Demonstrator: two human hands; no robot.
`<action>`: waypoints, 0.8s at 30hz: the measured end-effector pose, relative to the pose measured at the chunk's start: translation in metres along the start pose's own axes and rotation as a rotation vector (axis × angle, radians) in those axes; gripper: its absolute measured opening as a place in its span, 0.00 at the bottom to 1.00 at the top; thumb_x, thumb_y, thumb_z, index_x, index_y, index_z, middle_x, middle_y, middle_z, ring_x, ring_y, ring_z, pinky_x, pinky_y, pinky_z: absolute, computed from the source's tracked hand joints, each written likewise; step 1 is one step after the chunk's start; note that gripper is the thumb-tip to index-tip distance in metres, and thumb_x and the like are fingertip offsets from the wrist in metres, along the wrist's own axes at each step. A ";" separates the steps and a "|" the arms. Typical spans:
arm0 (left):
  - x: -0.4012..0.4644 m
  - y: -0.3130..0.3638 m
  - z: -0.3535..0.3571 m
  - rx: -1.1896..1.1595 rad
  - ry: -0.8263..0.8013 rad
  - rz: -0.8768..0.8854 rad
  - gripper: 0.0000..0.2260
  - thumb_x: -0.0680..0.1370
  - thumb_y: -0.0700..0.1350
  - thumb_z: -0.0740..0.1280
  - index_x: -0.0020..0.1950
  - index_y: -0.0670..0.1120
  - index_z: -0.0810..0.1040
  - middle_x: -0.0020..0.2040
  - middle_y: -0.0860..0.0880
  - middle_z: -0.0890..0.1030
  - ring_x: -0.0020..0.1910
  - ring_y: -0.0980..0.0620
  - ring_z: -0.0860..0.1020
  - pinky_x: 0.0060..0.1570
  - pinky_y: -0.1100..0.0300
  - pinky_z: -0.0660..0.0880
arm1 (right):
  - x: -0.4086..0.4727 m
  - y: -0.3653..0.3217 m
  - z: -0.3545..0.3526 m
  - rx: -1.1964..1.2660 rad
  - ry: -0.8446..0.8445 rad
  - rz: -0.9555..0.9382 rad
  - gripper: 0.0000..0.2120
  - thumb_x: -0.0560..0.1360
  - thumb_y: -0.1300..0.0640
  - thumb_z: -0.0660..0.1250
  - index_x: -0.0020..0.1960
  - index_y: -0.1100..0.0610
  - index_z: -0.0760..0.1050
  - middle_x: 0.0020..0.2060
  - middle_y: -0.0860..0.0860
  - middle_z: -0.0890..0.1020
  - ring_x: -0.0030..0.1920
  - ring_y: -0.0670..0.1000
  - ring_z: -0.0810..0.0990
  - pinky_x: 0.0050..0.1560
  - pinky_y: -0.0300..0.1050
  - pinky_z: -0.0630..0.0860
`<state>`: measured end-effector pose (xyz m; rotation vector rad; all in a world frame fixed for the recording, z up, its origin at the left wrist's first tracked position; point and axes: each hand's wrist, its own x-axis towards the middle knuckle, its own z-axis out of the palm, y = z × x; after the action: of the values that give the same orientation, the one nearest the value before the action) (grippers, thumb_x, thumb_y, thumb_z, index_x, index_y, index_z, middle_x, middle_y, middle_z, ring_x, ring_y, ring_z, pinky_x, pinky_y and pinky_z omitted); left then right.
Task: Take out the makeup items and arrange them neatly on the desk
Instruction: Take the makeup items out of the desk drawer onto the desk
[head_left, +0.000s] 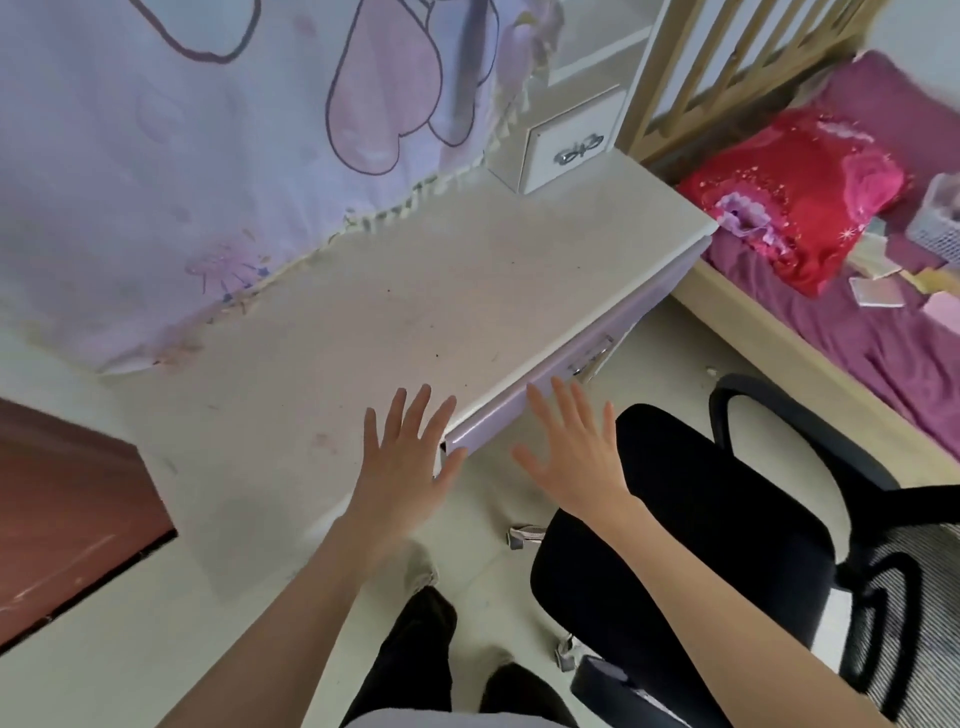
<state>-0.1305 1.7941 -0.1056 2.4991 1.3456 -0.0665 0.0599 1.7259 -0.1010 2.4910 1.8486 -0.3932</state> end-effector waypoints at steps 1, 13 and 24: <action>0.013 -0.004 -0.001 0.014 -0.014 0.031 0.25 0.80 0.58 0.48 0.76 0.54 0.46 0.77 0.50 0.45 0.75 0.48 0.41 0.72 0.45 0.39 | 0.009 0.000 0.002 0.003 -0.009 0.026 0.35 0.76 0.36 0.51 0.76 0.47 0.42 0.77 0.52 0.47 0.76 0.54 0.44 0.72 0.61 0.41; 0.159 0.004 0.055 0.068 -0.090 0.273 0.23 0.81 0.53 0.50 0.75 0.53 0.52 0.77 0.48 0.47 0.75 0.43 0.44 0.70 0.42 0.43 | 0.073 0.045 0.056 0.632 -0.054 0.427 0.28 0.79 0.50 0.58 0.76 0.53 0.52 0.75 0.53 0.54 0.75 0.52 0.51 0.73 0.47 0.50; 0.204 0.019 0.082 0.141 0.096 0.263 0.21 0.79 0.52 0.50 0.72 0.51 0.65 0.74 0.43 0.62 0.72 0.38 0.59 0.69 0.37 0.51 | 0.175 0.098 0.089 1.824 0.193 1.127 0.07 0.79 0.57 0.59 0.47 0.60 0.73 0.37 0.53 0.80 0.40 0.51 0.80 0.44 0.42 0.79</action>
<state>0.0077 1.9262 -0.2168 2.8088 1.0666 0.0162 0.1827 1.8466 -0.2368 3.5755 -0.9653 -2.3338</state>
